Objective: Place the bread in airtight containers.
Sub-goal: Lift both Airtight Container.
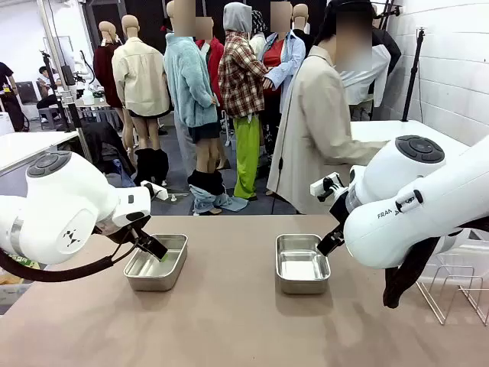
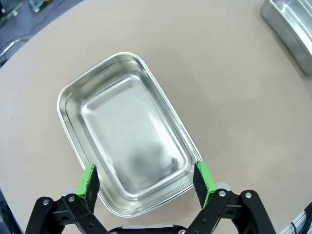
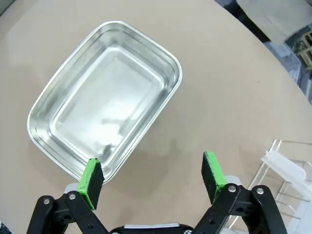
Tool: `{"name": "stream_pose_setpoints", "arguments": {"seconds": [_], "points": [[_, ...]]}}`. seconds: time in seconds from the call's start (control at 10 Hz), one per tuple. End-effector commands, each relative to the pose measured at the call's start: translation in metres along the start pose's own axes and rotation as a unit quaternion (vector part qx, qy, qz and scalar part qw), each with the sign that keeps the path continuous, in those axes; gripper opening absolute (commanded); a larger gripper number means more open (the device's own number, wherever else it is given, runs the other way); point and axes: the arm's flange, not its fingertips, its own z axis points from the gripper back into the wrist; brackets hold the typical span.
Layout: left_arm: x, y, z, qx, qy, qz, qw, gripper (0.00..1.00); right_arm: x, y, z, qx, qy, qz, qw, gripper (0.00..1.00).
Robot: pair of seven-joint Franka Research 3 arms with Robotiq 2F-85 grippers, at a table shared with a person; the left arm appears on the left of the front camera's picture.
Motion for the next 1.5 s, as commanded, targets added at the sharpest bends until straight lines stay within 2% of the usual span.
{"name": "stream_pose_setpoints", "arguments": {"seconds": [0.0,1.0,1.2,1.4], "points": [[0.0,0.0,0.0,0.0,0.0,0.0,1.0,1.0,0.0,0.0,0.0,0.0,0.0,0.0,1.0,1.0],[0.0,-0.001,0.0,0.0,0.0,-0.002,1.0,1.0,0.0,0.0,0.0,0.0,0.0,0.0,1.0,1.0],[0.03,0.003,0.043,0.019,-0.04,-0.047,0.998,1.0,0.018,-0.012,0.031,-0.028,-0.045,0.009,0.999,1.0],[0.045,0.024,0.091,0.056,-0.059,-0.048,0.996,1.0,0.027,-0.037,0.069,-0.079,-0.088,-0.006,0.993,1.0]]}}
